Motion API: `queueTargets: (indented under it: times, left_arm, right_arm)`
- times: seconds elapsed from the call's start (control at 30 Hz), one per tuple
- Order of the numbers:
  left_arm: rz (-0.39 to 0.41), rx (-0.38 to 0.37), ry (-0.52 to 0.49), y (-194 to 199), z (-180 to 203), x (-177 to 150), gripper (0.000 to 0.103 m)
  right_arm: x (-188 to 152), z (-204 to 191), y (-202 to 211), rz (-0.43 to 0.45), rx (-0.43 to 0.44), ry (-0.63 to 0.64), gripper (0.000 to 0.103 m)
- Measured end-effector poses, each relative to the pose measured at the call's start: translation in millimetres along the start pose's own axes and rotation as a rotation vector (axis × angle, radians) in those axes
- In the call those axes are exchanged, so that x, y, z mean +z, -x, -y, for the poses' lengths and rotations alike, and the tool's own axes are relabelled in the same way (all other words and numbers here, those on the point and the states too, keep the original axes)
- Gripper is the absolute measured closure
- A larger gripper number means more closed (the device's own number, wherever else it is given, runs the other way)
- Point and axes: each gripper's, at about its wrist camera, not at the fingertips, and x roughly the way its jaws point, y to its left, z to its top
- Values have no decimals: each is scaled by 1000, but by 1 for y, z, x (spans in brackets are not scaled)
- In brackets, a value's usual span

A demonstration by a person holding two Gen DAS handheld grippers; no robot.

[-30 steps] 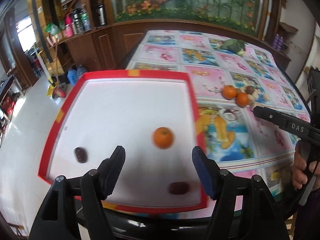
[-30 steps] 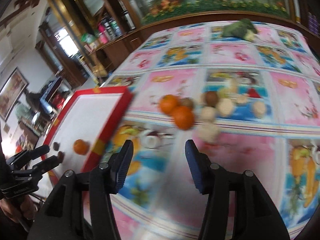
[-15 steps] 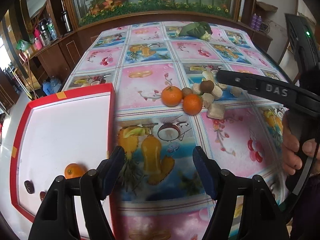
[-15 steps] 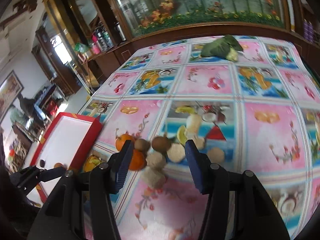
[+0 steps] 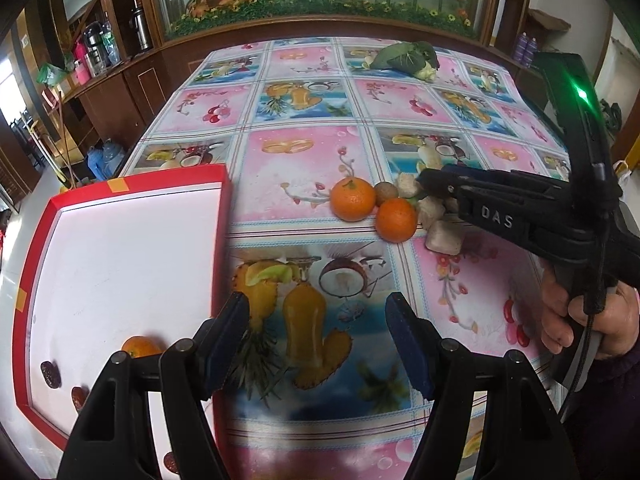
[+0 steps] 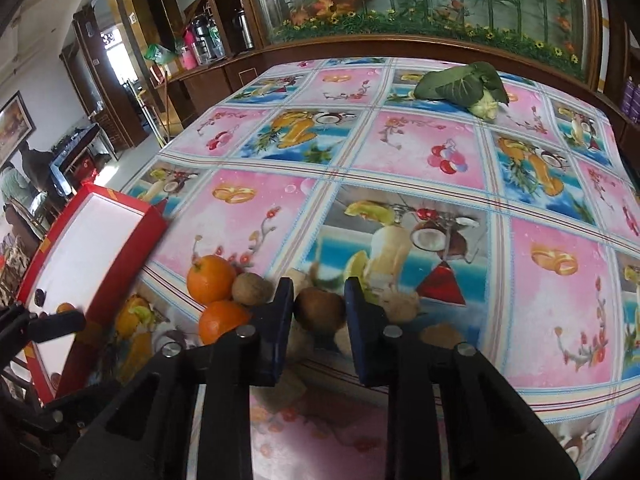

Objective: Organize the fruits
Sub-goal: 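Grasp a brown kiwi with the right gripper while the left gripper approaches an orange, then grasp an orange with the left gripper while the right gripper carries the kiwi toward the tray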

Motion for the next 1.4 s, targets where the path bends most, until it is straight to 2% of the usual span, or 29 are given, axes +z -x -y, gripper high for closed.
queueTargets:
  times: [0.13,0.47,0.57,0.7,0.83,0.87,0.93,1.07,1.27,1.33,1.4]
  left_arm:
    - [-6,-14,-14,-7,10,9,32]
    - [0,-74,-49,-37,36,34,33]
    - [17,-82,-50,-43,40,39,40]
    - [38,-94,-55,-45,42,47,44]
    - [67,-108,-109,-45,50,50,46]
    - [72,-121,-118,-45,52,51,50]
    - [68,-146,-135,-44,53,50,60]
    - [70,-140,-163,-41,48,41,63]
    - [4,-158,-127,-40,23,21,68]
    - [-34,-187,-84,-42,13,13,68]
    - [-33,-185,-65,-39,9,10,68]
  right_arm:
    - [-5,21,13,-7,7,-57,75]
    - [-28,76,60,73,30,-207,75]
    - [-30,86,64,75,21,-249,75]
    - [-33,96,66,73,16,-295,75]
    - [-35,100,65,66,11,-313,75]
    - [-35,100,65,64,11,-314,75]
    - [-35,101,64,60,7,-315,75]
    - [-36,103,62,54,1,-320,75]
    - [-37,104,60,49,-2,-324,75]
    - [-38,104,58,38,-4,-325,75]
    - [-38,104,55,26,-12,-326,75]
